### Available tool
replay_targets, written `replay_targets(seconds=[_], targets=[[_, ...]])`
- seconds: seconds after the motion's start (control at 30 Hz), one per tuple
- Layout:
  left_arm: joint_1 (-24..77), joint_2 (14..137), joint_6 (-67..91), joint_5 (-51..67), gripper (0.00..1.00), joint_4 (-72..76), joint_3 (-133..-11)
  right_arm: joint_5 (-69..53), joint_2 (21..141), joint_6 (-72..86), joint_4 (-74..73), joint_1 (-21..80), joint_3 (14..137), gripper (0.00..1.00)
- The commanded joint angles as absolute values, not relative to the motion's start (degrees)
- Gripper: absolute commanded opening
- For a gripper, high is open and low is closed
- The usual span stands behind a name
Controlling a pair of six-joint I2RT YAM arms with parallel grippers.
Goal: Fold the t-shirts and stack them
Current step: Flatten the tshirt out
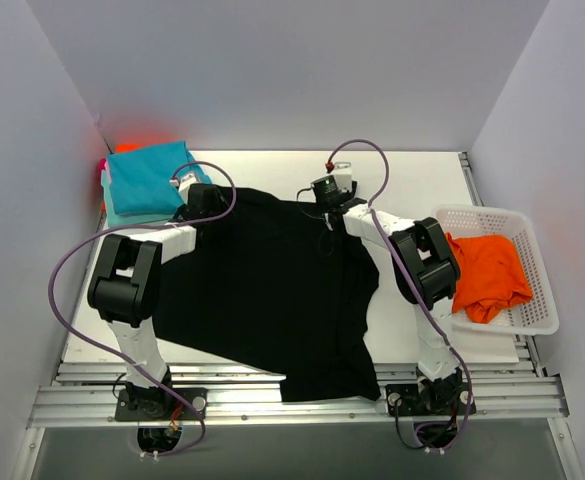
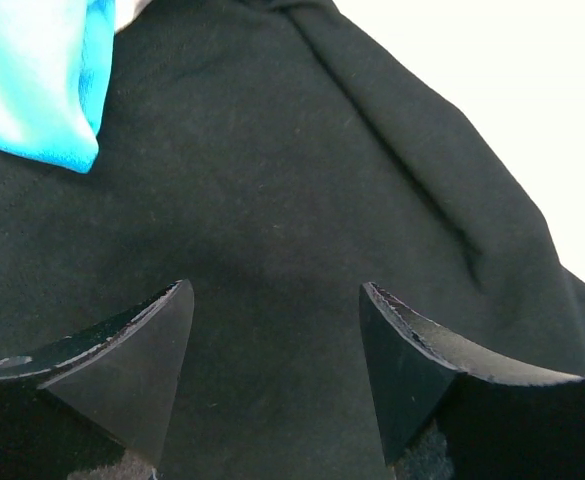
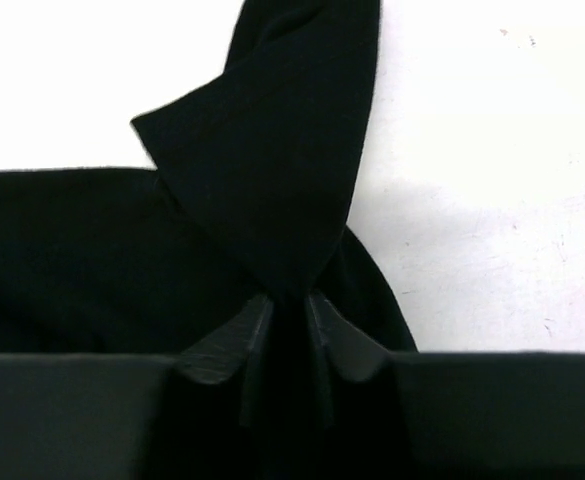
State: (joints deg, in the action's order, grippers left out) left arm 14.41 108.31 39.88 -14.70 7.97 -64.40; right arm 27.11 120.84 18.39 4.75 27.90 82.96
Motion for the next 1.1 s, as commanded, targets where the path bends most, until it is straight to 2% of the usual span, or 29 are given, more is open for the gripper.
replay_targets(seconds=[0.0, 0.07, 0.13, 0.33, 0.53, 0.57, 0.63, 0.67, 0.7, 0.8, 0.87, 1.07], targets=[[13.89, 109.33, 40.17, -13.97, 0.76, 10.99, -65.21, 30.85, 121.03, 18.72, 2.82, 26.28, 86.3, 0.12], [13.71, 109.34, 40.17, -14.06, 0.76, 11.07, -65.21, 31.98, 120.76, 19.07, 1.42, 24.19, 87.1, 0.09], [13.45, 109.34, 40.08, -13.98, 0.75, 11.07, -65.21, 32.52, 120.06, 19.68, 0.44, 20.94, 88.32, 0.0], [12.4, 108.63, 39.82, -13.8, 0.75, 10.99, -64.86, 35.51, 122.16, 20.74, -2.98, 12.23, 92.45, 0.0], [11.69, 109.16, 39.81, -13.18, 0.75, 11.16, -65.13, 34.9, 129.28, 20.74, -3.52, 5.89, 98.51, 0.0], [11.6, 109.42, 39.99, -12.75, 0.75, 11.08, -65.39, 34.02, 131.9, 20.92, -3.34, 5.28, 101.4, 0.06], [11.6, 109.51, 40.08, -12.48, 0.75, 10.9, -65.74, 30.94, 134.9, 20.83, -3.43, 4.22, 105.1, 0.3], [11.6, 109.42, 40.08, -12.39, 0.75, 10.81, -65.92, 30.85, 137.78, 20.92, -3.86, 4.04, 107.38, 0.93], [11.6, 109.08, 40.08, -12.31, 0.75, 10.64, -65.92, 31.02, 139.29, 21.27, -4.39, 3.96, 111.93, 1.0], [11.6, 108.2, 40.08, -12.66, 0.75, 10.46, -65.92, 32.95, 143.26, 21.7, -7.9, 3.95, 120.81, 1.0], [11.6, 107.93, 39.9, -13.09, 0.75, 10.55, -65.92, 35.15, 141.7, 22.23, -10.11, 4.57, 121.9, 1.0], [11.6, 110.64, 39.64, -11.87, 0.73, 11.43, -69.25, 44.1, 124.14, 22.24, -2.82, 9.22, 104.43, 1.0]])
